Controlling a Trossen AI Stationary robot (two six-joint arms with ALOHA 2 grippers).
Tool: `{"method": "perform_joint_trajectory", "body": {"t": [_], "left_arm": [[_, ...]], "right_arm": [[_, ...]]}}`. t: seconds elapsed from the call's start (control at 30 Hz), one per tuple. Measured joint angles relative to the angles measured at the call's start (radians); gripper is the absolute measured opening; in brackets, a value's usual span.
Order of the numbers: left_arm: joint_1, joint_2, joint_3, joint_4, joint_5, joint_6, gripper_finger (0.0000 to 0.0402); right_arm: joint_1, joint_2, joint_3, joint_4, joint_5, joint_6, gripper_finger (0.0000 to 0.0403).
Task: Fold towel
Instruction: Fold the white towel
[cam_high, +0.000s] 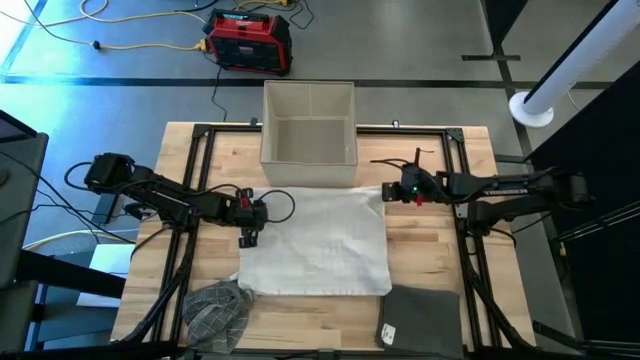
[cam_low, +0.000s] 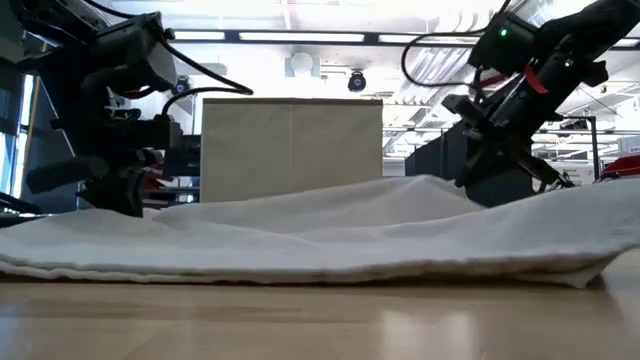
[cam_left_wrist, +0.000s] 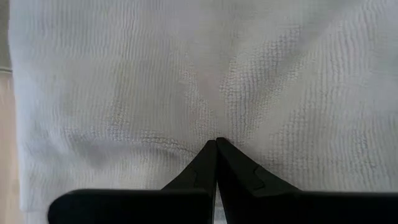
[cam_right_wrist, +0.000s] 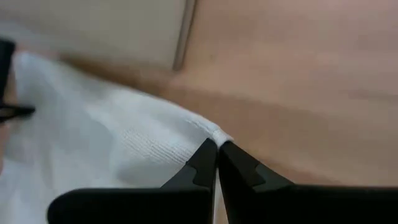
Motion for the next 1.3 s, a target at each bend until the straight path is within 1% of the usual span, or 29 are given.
{"method": "perform_joint_trajectory", "body": {"t": [0.1, 0.17, 0.23, 0.37, 0.5, 0.57, 0.7, 0.8, 0.9, 1.0, 1.07, 1.13, 1.2, 1.3], "left_arm": [[0.0, 0.0, -0.003, 0.018, -0.003, -0.01, 0.0], [0.001, 0.002, -0.004, 0.041, -0.003, -0.011, 0.0], [0.001, 0.003, -0.004, 0.055, -0.004, -0.011, 0.0], [0.001, 0.002, -0.004, 0.072, -0.009, -0.011, 0.0], [0.0, 0.002, -0.001, 0.072, -0.009, -0.011, 0.0], [0.0, 0.001, 0.018, 0.046, -0.005, -0.011, 0.0], [0.0, -0.007, 0.101, -0.102, 0.017, -0.012, 0.0], [-0.002, -0.029, 0.199, -0.208, 0.044, -0.016, 0.0], [-0.015, -0.047, 0.268, -0.302, 0.115, -0.064, 0.0], [-0.053, -0.076, 0.295, -0.3, 0.237, -0.188, 0.0], [-0.11, -0.077, 0.294, -0.296, 0.286, -0.298, 0.0], [-0.194, -0.074, 0.293, -0.299, 0.289, -0.385, 0.0], [-0.28, -0.063, 0.293, -0.279, 0.253, -0.46, 0.0], [-0.366, -0.037, 0.251, -0.18, 0.187, -0.514, 0.0]], "right_arm": [[-0.001, -0.01, 0.0, 0.001, 0.054, -0.006, 0.0], [-0.007, -0.005, 0.0, -0.009, 0.048, -0.011, 0.0], [-0.012, 0.003, 0.0, -0.025, 0.018, -0.024, 0.0002], [-0.013, 0.007, 0.0, -0.083, -0.029, -0.06, 0.0024], [-0.013, -0.006, 0.0, -0.124, -0.045, -0.086, 0.0077], [-0.014, -0.03, 0.0, -0.122, -0.09, -0.12, 0.0104], [0.016, -0.093, 0.0, -0.094, -0.246, -0.187, 0.0139], [0.077, -0.125, 0.0, -0.089, -0.331, -0.199, 0.0149], [0.171, -0.132, 0.0, -0.088, -0.356, -0.199, 0.0151], [0.277, -0.111, 0.0, -0.091, -0.362, -0.198, 0.0151], [0.345, -0.085, 0.0, -0.09, -0.362, -0.176, 0.0151], [0.407, -0.053, 0.0, -0.066, -0.34, -0.148, 0.0151], [0.458, -0.016, 0.0, -0.026, -0.288, -0.134, 0.0148], [0.507, 0.053, 0.0, 0.038, -0.208, -0.131, 0.0131]]}}
